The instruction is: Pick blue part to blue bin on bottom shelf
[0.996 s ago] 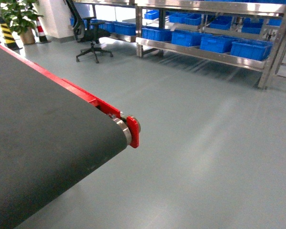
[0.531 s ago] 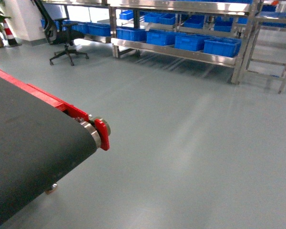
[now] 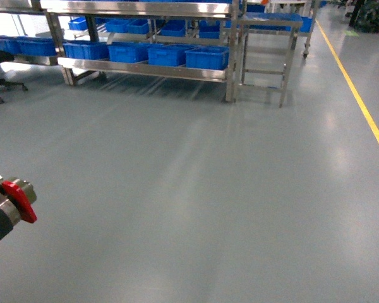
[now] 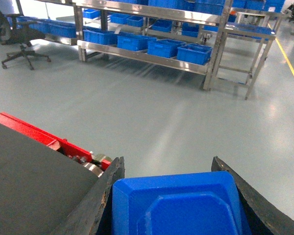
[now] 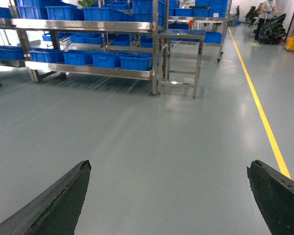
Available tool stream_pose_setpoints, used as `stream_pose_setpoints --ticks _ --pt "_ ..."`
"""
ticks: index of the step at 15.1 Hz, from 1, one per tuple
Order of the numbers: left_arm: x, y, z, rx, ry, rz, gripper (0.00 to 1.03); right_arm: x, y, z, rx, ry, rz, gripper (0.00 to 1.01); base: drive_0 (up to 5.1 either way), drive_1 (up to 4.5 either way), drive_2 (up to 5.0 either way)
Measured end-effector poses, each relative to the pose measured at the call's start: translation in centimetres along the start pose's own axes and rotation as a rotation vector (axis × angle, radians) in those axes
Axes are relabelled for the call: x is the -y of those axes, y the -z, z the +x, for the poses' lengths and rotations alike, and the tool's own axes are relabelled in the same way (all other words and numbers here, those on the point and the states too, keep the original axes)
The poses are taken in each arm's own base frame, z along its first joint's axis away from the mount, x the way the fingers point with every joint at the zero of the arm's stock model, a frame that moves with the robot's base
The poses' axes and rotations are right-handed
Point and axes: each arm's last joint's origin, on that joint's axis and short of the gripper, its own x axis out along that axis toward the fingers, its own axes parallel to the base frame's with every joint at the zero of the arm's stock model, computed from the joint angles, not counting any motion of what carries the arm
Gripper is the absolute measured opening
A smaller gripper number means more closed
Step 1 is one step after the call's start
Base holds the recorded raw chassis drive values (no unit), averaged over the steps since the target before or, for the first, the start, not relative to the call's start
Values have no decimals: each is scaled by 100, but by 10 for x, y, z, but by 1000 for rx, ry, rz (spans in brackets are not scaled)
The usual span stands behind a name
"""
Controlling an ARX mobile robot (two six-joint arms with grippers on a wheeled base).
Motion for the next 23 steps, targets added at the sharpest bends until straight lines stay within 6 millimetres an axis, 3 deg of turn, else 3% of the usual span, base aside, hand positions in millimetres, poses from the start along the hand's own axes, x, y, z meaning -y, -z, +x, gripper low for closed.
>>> stream_pose_setpoints --ticks 20,23 --pt "0 0 0 0 0 0 44 0 0 0 0 0 0 98 -160 -160 -160" --pt "0 0 0 2 2 -1 44 0 0 0 1 0 0 98 -24 161 -210"
